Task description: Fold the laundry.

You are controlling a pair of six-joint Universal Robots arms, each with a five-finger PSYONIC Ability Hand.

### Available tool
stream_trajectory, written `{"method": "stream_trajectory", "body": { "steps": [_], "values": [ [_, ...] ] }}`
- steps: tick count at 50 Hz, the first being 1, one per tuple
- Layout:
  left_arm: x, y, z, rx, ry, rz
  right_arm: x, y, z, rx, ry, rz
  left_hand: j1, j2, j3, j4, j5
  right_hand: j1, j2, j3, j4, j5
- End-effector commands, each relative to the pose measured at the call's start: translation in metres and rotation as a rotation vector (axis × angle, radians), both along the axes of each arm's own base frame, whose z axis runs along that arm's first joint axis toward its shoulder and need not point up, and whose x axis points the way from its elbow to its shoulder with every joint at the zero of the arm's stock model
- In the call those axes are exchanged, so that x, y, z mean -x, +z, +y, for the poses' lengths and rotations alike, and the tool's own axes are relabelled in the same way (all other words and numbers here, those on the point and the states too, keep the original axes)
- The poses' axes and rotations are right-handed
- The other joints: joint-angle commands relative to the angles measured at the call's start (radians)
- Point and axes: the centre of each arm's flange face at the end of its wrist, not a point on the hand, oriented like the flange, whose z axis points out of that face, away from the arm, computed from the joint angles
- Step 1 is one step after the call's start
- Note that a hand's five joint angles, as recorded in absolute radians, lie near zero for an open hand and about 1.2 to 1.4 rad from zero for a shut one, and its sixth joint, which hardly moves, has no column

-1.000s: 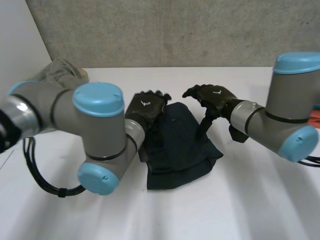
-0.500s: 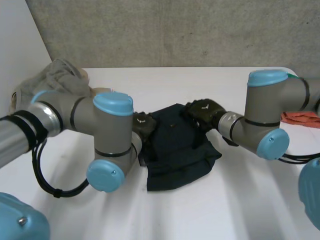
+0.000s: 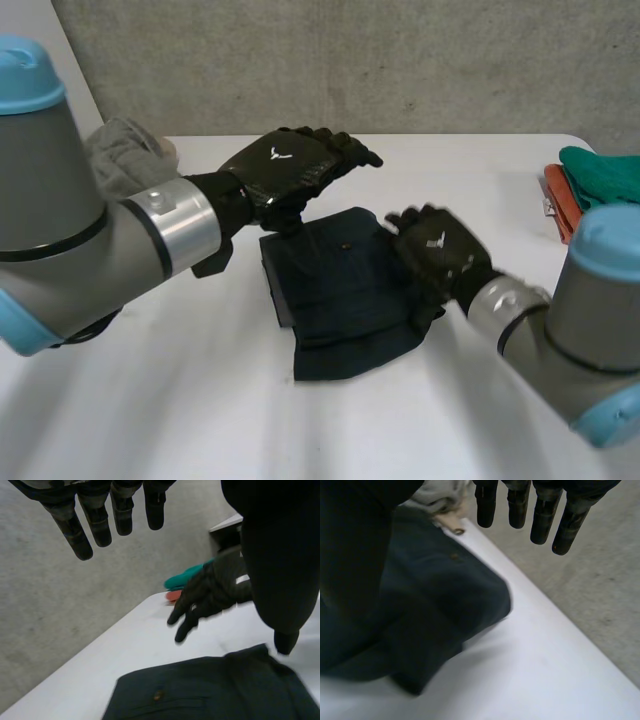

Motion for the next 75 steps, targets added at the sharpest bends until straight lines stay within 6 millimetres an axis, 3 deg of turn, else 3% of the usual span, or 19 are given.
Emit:
{"method": "stream_trajectory", "body": {
  "steps": [1, 10, 20, 33, 35, 36, 38, 39, 41, 52, 53, 57, 60, 68, 69, 71, 74, 75],
  "values": [
    [-0.010, 0.002, 0.001, -0.026, -0.021, 0.007, -0.010, -0.048, 0.013, 0.058, 0.079, 0.012, 0.003, -0.009, -0.016, -0.007, -0.026, -0.014, -0.044, -0.040, -0.061, -0.060],
    [-0.009, 0.001, 0.001, -0.029, -0.022, 0.007, -0.035, -0.074, 0.011, 0.094, 0.136, 0.006, 0.003, -0.009, -0.016, -0.007, -0.026, -0.014, -0.044, -0.040, -0.061, -0.060],
    [-0.010, 0.001, -0.001, -0.026, -0.002, 0.007, -0.063, -0.070, -0.009, 0.152, 0.145, -0.025, 0.000, -0.012, -0.019, -0.010, -0.029, -0.014, -0.044, -0.040, -0.061, -0.060],
    [-0.010, -0.001, -0.001, -0.034, -0.002, 0.005, -0.080, -0.074, -0.040, 0.090, 0.117, 0.007, -0.003, -0.015, -0.022, -0.013, -0.032, -0.014, -0.044, -0.040, -0.061, -0.060],
    [-0.011, -0.001, -0.002, -0.034, 0.000, 0.005, -0.082, -0.072, -0.043, 0.099, 0.118, 0.000, -0.003, -0.015, -0.022, -0.013, -0.032, 0.116, 0.086, 0.090, 0.069, 0.070],
    [-0.011, -0.001, -0.002, -0.034, 0.000, 0.005, -0.084, -0.069, -0.046, 0.112, 0.119, -0.008, -0.003, -0.015, -0.022, -0.013, -0.032, 0.352, 0.322, 0.326, 0.305, 0.306],
    [-0.011, -0.001, -0.002, -0.034, 0.000, 0.005, -0.086, -0.068, -0.047, 0.120, 0.126, -0.014, -0.003, -0.015, -0.022, -0.013, -0.032, 0.577, 0.546, 0.551, 0.529, 0.530],
    [-0.011, -0.001, -0.002, -0.034, 0.000, 0.005, -0.088, -0.066, -0.050, 0.128, 0.128, -0.020, -0.003, -0.015, -0.022, -0.013, -0.032, 0.900, 0.870, 0.875, 0.853, 0.854],
    [-0.011, -0.001, -0.002, -0.033, 0.001, 0.006, -0.089, -0.063, -0.054, 0.139, 0.123, -0.032, -0.003, -0.015, -0.022, -0.013, -0.032, 1.207, 1.177, 1.181, 1.159, 1.161],
    [-0.014, 0.004, -0.004, -0.022, 0.010, 0.012, -0.093, -0.028, -0.068, 0.189, 0.100, -0.135, -0.003, -0.015, -0.022, -0.013, -0.032, 1.208, 1.178, 1.182, 1.160, 1.162],
    [-0.014, 0.004, -0.004, -0.023, 0.013, 0.012, -0.093, -0.029, -0.068, 0.188, 0.100, -0.132, -0.003, -0.015, -0.022, -0.013, -0.032, 1.171, 1.141, 1.145, 1.124, 1.125],
    [-0.015, 0.003, -0.005, -0.028, 0.016, 0.014, -0.092, -0.039, -0.067, 0.157, 0.103, -0.116, -0.003, -0.015, -0.022, -0.013, -0.032, 0.652, 0.622, 0.626, 0.605, 0.606],
    [-0.015, 0.003, -0.005, -0.031, 0.016, 0.016, -0.091, -0.050, -0.066, 0.131, 0.098, -0.101, -0.003, -0.015, -0.022, -0.013, -0.032, 0.447, 0.417, 0.421, 0.399, 0.401],
    [-0.015, 0.003, -0.006, -0.035, 0.018, 0.018, -0.090, -0.056, -0.066, 0.118, 0.090, -0.093, -0.006, -0.018, -0.025, -0.016, -0.035, 0.337, 0.307, 0.311, 0.289, 0.291],
    [-0.015, 0.003, -0.006, -0.035, 0.018, 0.018, -0.090, -0.057, -0.066, 0.117, 0.088, -0.092, -0.006, -0.018, -0.025, -0.016, -0.035, 0.355, 0.325, 0.329, 0.307, 0.308],
    [-0.015, 0.003, -0.006, -0.035, 0.018, 0.018, -0.090, -0.058, -0.067, 0.121, 0.087, -0.090, -0.006, -0.018, -0.025, -0.016, -0.034, 0.636, 0.605, 0.610, 0.588, 0.589],
    [-0.015, 0.003, -0.006, -0.035, 0.018, 0.018, -0.091, -0.057, -0.072, 0.135, 0.074, -0.096, -0.006, -0.018, -0.025, -0.016, -0.035, 1.206, 1.176, 1.180, 1.158, 1.159],
    [-0.015, 0.003, -0.006, -0.035, 0.018, 0.018, -0.092, -0.056, -0.073, 0.142, 0.071, -0.099, -0.006, -0.018, -0.025, -0.016, -0.035, 1.208, 1.178, 1.182, 1.160, 1.162]
  ]
}}
